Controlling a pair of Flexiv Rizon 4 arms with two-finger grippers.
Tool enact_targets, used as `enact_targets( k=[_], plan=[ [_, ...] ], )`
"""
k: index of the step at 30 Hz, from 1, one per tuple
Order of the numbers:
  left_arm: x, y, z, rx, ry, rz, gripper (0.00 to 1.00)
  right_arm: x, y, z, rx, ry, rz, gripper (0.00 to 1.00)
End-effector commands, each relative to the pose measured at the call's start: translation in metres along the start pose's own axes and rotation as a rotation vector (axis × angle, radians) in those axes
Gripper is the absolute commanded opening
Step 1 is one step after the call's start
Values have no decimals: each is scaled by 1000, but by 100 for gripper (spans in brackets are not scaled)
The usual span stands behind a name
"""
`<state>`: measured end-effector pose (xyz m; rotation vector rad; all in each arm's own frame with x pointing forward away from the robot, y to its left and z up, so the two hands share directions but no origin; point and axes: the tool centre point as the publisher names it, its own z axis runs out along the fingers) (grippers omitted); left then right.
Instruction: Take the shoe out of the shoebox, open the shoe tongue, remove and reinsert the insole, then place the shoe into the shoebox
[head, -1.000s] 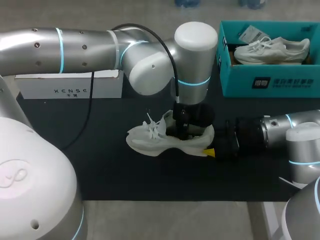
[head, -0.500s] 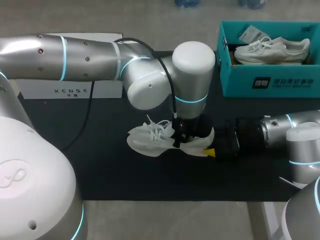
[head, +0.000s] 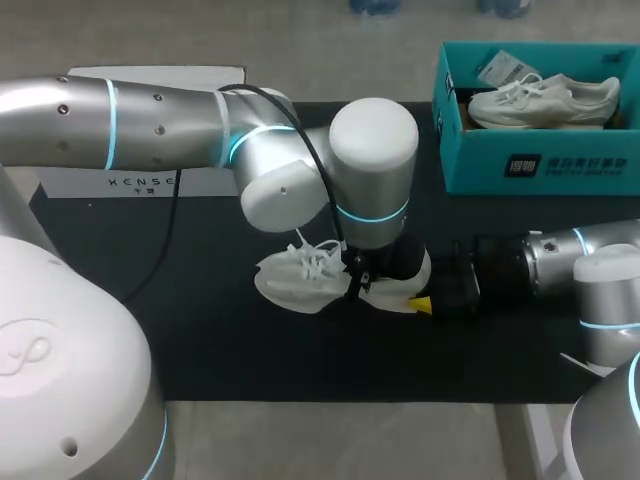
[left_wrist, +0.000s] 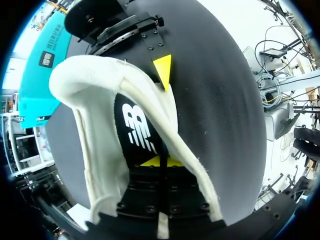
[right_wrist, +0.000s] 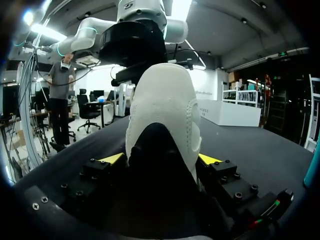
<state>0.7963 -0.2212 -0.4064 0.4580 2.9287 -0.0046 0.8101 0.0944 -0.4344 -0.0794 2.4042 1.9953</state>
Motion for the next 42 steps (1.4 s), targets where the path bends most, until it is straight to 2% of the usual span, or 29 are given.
enact_targets(
  k=[1, 15, 28, 35, 42],
  plan=[
    [2, 0, -11, -1, -21, -4, 0, -1, -4, 7, 0, 0, 1, 0],
    [-7, 13, -47, 19, -107, -73, 0, -1, -4, 7, 0, 0, 1, 0],
    [-3, 23, -76, 37, -130, -115, 0, -1, -4, 7, 0, 0, 1, 0],
    [3, 35, -91, 94, -139, -132, 0, -1, -4, 7, 0, 0, 1, 0],
    [16, 34, -105, 149, -160, -100, 0, -1, -4, 7, 0, 0, 1, 0]
  ],
)
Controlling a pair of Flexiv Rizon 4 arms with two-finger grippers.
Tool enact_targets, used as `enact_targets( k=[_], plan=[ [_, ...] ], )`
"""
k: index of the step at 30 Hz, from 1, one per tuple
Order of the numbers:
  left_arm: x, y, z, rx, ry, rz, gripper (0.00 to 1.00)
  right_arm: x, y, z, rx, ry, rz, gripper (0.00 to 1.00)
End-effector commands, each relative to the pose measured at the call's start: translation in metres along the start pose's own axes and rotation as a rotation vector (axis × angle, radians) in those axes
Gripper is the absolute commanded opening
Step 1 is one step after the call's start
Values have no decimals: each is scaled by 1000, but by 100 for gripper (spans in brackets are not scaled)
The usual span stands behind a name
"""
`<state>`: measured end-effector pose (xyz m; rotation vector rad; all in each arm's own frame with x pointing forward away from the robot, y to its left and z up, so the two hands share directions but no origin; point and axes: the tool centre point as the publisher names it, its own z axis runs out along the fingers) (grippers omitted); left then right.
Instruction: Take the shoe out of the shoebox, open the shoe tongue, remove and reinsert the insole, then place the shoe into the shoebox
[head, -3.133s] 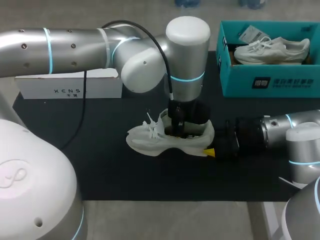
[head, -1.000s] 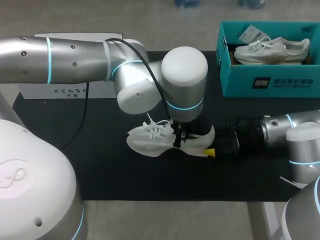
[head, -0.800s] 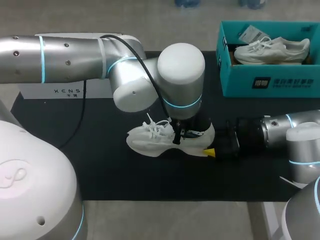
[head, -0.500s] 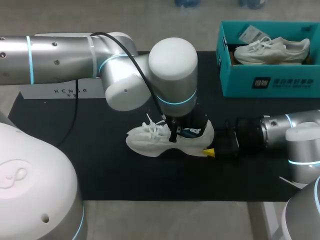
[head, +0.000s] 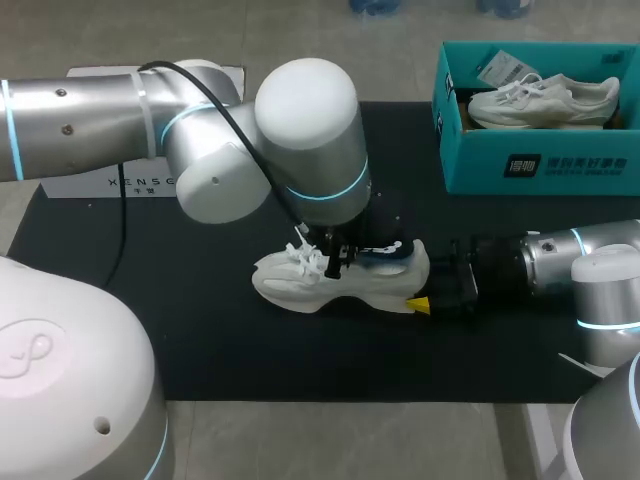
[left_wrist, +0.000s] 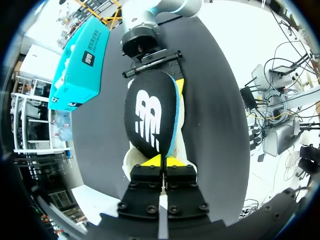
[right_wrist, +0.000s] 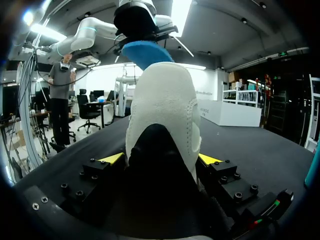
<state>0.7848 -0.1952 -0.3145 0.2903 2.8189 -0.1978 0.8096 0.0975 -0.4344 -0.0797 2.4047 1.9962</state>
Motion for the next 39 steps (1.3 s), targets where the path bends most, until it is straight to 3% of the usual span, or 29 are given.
enact_targets(
  k=[1, 15, 27, 35, 39],
  plan=[
    [13, 8, -16, 49, -16, 23, 0, -1, -5, 4, 0, -1, 1, 0],
    [28, -37, 2, 13, 25, 101, 0, -1, -5, 4, 0, -1, 1, 0],
    [18, -62, 1, -1, 34, 67, 0, -1, -5, 4, 0, -1, 1, 0],
    [6, -68, -19, 63, 20, 36, 0, -1, -5, 4, 0, -1, 1, 0],
    [2, -71, -16, 63, 28, 34, 0, -1, -5, 4, 0, -1, 1, 0]
  ],
)
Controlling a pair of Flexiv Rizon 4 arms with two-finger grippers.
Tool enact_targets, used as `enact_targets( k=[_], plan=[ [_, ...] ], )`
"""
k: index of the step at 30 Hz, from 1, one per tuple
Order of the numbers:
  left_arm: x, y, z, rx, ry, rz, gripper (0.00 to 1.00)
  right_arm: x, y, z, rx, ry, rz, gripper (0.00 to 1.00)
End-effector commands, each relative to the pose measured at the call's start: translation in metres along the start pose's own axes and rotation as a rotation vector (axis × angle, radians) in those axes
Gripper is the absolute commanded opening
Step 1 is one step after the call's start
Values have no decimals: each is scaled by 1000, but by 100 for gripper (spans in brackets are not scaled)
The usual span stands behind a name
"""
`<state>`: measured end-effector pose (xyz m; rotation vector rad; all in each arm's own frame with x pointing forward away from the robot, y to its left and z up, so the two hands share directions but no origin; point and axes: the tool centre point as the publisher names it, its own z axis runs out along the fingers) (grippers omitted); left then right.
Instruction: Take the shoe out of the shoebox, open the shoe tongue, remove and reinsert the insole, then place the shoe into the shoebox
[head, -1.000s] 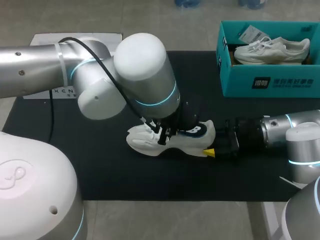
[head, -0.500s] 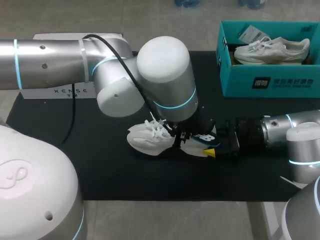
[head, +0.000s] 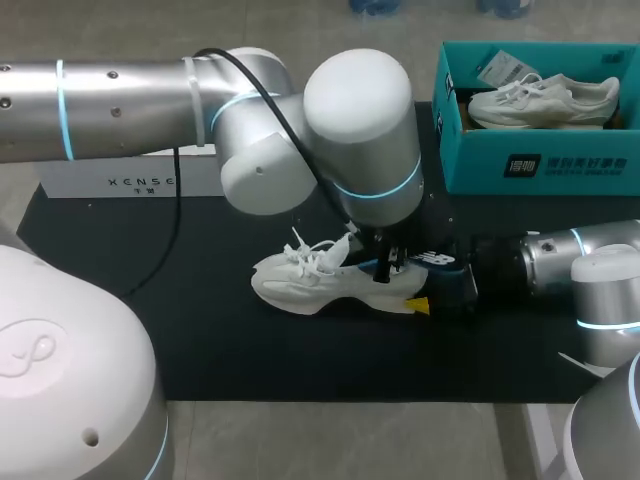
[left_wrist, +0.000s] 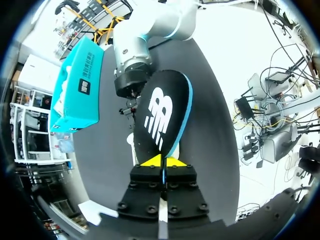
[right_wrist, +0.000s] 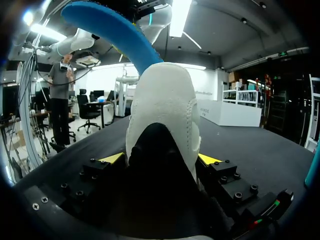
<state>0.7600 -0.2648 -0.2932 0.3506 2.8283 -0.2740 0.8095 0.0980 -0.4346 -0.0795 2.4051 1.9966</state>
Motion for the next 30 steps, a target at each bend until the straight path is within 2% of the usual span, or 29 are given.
enact_targets(
  k=[1, 6, 9, 12, 22, 30],
  plan=[
    [-2, 5, 2, 3, 17, 3, 0, -1, -5, 3, 0, -1, 0, 0],
    [-1, 8, 4, 25, 35, -5, 2, -1, -5, 3, 0, -1, 0, 0],
    [0, 10, 3, 34, 35, -11, 27, -1, -5, 3, 0, -1, 0, 0],
    [-1, 13, 4, 36, 36, -15, 34, -1, -5, 3, 0, -1, 0, 0],
    [-6, 23, 11, 34, 33, -52, 34, -1, -5, 3, 0, -1, 0, 0],
    [-11, 18, 24, 28, 36, -67, 32, -1, -5, 3, 0, -1, 0, 0]
  ],
)
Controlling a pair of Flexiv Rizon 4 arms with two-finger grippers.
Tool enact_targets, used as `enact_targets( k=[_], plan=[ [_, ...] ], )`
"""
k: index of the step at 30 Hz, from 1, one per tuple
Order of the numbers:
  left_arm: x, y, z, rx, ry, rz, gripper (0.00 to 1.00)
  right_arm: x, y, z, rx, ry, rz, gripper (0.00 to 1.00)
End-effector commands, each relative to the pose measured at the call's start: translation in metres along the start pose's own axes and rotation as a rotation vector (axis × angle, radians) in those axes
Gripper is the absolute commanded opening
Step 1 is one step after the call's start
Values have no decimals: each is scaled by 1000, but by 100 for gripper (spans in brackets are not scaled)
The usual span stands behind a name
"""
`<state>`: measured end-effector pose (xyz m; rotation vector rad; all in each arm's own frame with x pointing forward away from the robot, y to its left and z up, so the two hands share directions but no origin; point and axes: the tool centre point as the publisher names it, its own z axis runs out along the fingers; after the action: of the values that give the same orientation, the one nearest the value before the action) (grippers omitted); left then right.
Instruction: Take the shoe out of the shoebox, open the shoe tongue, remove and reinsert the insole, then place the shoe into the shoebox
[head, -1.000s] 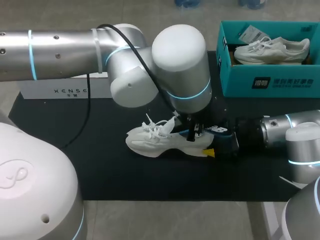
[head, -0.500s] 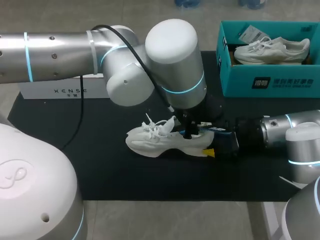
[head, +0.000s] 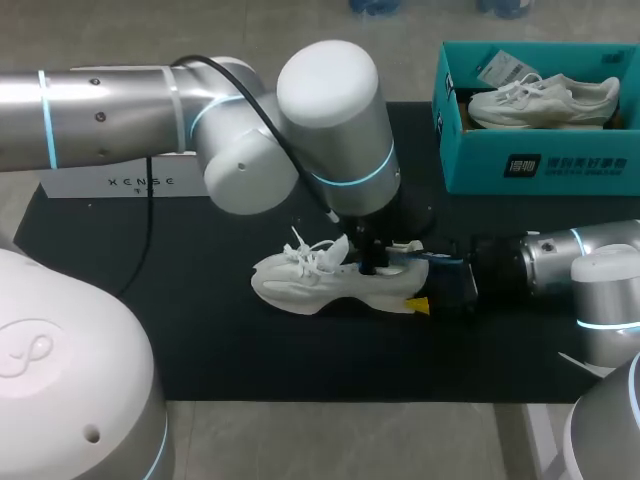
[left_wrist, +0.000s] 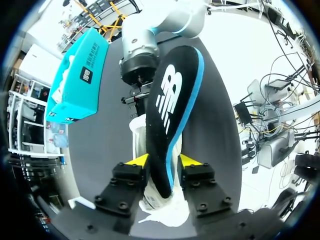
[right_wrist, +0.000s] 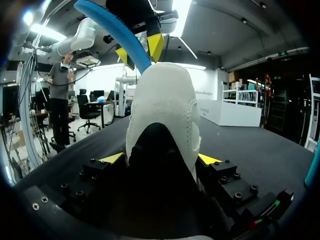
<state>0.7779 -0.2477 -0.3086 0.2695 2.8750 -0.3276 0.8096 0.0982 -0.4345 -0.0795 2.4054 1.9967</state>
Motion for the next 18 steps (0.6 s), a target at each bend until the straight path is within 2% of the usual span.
enact_targets(
  k=[1, 6, 8, 14, 18],
  plan=[
    [-2, -7, 10, -2, 4, 0, 32, -1, -5, 3, 0, -1, 0, 0],
    [-1, -12, 14, -2, 8, 7, 30, -1, -5, 3, 0, -1, 0, 0],
    [0, -13, 13, 12, 17, 10, 0, -1, -5, 3, 0, -1, 0, 0],
    [-1, -10, -6, 50, 13, -1, 0, -1, -5, 3, 0, -1, 0, 0],
    [-8, -10, -26, 112, 41, -42, 0, -1, -5, 3, 0, -1, 0, 0]
  ],
)
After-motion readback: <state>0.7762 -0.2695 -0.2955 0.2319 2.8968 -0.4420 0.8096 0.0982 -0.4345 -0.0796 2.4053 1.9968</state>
